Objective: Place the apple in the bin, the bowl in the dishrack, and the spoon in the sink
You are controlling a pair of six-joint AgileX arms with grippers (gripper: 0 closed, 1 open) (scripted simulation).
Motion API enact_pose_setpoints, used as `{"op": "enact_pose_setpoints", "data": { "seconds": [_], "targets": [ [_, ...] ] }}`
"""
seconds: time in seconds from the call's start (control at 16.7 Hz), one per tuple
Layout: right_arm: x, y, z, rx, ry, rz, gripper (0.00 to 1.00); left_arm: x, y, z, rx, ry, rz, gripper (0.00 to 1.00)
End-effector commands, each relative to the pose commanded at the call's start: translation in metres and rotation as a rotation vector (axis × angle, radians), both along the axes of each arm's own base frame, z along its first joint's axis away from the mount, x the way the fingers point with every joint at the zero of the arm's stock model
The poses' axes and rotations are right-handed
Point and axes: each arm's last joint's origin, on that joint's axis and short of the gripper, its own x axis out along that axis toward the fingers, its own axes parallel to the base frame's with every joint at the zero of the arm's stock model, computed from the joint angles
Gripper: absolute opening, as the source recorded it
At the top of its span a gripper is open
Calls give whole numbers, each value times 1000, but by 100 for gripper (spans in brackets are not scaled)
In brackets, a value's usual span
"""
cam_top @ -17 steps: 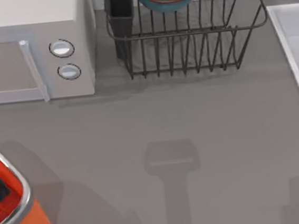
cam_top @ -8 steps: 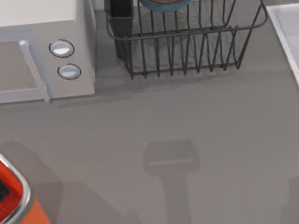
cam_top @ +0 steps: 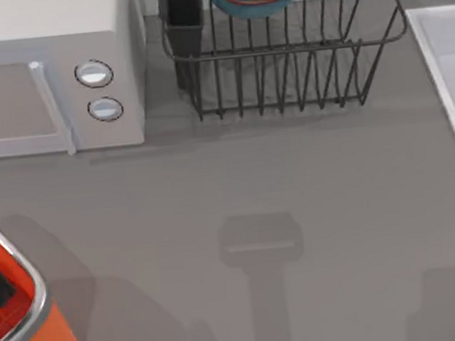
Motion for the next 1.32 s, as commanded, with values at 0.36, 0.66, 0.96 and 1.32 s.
{"op": "enact_pose_setpoints", "data": {
  "seconds": [0.36, 0.66, 0.96, 1.32],
  "targets": [
    [-4, 2, 62, 7, 26, 1, 0, 0, 0, 0, 0, 0, 0, 100],
    [-6, 3, 76, 1, 3, 0, 0, 0, 0, 0, 0, 0, 0, 100],
    [7, 0, 79, 8, 30, 2, 0, 0, 0, 0, 0, 0, 0, 100],
    [91, -15, 101, 26, 103, 23, 0, 0, 0, 0, 0, 0, 0, 100]
  ]
}}
